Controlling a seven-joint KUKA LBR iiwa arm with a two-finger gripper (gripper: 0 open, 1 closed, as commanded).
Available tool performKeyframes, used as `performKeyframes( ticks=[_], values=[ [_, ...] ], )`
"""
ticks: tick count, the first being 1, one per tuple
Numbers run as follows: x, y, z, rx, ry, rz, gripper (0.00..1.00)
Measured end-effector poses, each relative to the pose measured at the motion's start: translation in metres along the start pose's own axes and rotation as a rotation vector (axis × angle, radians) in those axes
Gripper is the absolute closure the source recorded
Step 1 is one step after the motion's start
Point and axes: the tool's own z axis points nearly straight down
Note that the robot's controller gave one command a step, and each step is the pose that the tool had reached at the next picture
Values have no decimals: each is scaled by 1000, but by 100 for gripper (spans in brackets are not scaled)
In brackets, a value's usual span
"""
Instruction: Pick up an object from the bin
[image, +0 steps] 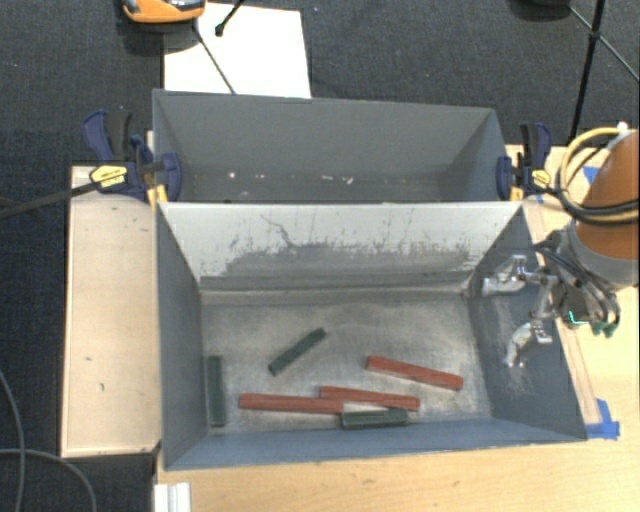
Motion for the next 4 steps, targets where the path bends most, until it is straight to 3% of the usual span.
performKeyframes(
  ticks=[1,2,3,4],
  values=[
    [4,10,54,1,-6,-39,0],
    [12,57,127,-1,1,32,100],
    [12,57,127,0,1,28,0],
    [12,57,127,0,1,27,0]
  ],
)
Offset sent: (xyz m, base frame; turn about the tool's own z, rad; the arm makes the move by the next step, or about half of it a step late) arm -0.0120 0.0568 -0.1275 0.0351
